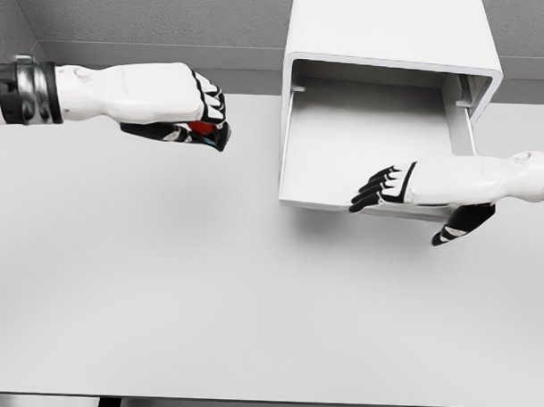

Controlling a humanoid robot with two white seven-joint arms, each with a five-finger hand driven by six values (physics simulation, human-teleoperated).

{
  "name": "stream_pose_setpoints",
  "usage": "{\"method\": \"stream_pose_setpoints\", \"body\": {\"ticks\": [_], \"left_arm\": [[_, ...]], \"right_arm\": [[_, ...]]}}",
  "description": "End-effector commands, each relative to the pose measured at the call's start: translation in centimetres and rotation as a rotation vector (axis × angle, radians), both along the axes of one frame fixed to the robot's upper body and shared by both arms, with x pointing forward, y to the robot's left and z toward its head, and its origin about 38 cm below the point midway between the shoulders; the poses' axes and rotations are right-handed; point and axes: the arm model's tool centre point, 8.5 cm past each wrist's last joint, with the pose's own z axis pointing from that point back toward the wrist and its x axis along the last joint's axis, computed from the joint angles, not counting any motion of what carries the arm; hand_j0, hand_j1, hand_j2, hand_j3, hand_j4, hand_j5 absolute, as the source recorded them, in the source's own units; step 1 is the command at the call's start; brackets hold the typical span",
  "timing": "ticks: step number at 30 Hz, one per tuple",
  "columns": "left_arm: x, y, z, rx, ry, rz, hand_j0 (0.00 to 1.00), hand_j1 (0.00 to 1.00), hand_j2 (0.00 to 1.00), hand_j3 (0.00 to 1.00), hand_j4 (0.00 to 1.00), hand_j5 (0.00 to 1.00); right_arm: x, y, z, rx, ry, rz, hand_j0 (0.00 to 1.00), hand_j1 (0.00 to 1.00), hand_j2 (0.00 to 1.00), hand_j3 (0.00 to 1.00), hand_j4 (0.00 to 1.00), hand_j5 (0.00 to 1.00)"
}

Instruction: Slide open multi-storey tabletop storage cabinets and put open load switch and slide close multi-storey tabletop storage cabinets

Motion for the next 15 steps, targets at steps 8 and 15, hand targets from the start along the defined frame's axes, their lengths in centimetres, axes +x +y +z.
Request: {"method": "stream_pose_setpoints", "body": {"ticks": [8, 15], "left_arm": [[-0.2, -3.6, 1.1, -0.078, -0.021, -0.077, 0.45, 0.45, 0.45, 0.45, 0.45, 0.45], [-0.3, -5.2, 2.2, -0.11, -0.045, -0.112, 0.45, 0.45, 0.45, 0.45, 0.45, 0.45]], "right_arm": [[-0.2, -0.1, 0.4, 0.016, -0.001, -0.004, 1.0, 1.0, 1.0, 1.0, 1.0, 1.0], [-0.4, -0.6, 0.6, 0.006, -0.006, -0.015, 1.0, 1.0, 1.0, 1.0, 1.0, 1.0]]}}
